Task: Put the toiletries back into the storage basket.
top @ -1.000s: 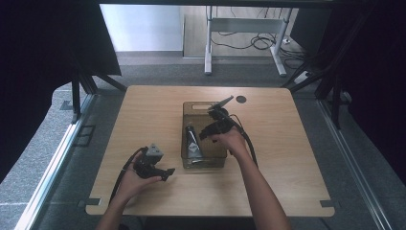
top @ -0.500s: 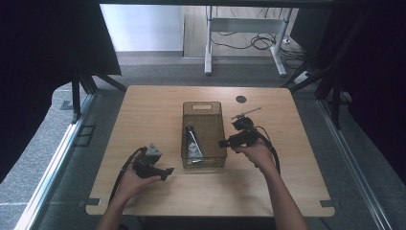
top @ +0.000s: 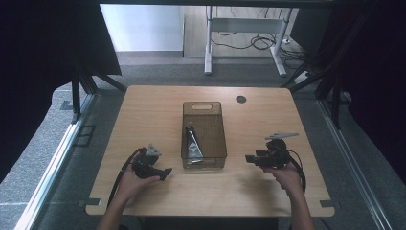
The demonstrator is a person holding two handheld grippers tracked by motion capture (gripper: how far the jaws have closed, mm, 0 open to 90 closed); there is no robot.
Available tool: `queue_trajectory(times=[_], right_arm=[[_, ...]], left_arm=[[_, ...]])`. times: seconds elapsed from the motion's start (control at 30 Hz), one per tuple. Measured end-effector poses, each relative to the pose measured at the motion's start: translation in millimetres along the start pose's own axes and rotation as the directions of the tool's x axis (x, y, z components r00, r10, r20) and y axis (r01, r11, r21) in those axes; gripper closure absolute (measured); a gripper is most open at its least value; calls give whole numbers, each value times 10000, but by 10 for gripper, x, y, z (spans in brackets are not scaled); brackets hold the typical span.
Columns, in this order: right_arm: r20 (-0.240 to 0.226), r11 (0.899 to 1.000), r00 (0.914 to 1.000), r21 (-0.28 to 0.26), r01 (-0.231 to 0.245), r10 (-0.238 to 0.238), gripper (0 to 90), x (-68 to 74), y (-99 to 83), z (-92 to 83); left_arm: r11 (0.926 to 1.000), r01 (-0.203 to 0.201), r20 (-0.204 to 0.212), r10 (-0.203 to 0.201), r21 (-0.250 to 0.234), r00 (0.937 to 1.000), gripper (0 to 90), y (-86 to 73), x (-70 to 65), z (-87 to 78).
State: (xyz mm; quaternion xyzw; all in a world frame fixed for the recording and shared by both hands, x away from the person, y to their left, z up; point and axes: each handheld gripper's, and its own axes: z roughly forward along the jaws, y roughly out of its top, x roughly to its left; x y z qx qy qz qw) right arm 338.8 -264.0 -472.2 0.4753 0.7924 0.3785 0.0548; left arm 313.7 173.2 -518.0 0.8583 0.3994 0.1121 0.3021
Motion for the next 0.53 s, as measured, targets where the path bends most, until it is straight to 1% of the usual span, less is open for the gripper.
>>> queue_trajectory(times=[0.07,0.17,0.23,0.27,0.33,0.37,0.47,0.53], right_arm=[[140,9999,9999,-155,-68,71,402,-40,-85,-12],[129,9990,9998,-429,-155,160,412,-65,-199,-5],[281,9998,9996,-214,-47,53,408,-57,-215,8],[302,9995,9995,-329,13,-3,410,-60,-223,0],[272,9989,9996,-451,-88,100,412,-65,-244,-10],[365,9987,9993,-508,-29,47,412,-70,-258,-6],[478,9971,9988,-754,-77,113,408,-75,-305,18],[663,9972,9978,-747,-30,80,394,-77,-332,43]], left_arm=[[10000,18,-16,-18,39,10000,238,-6,-2,9],[10000,31,-26,-31,72,10000,238,-9,3,17],[10000,11,-19,-11,65,10000,239,-10,5,17],[10000,13,-15,-13,48,10000,239,-10,4,13],[10000,-26,-13,26,10,10000,239,-6,3,3],[10000,-15,1,15,-17,10000,239,-4,0,-2],[10000,-71,5,72,-43,10000,239,3,-9,-12],[9999,-130,35,130,-68,9999,239,10,-17,-15]])
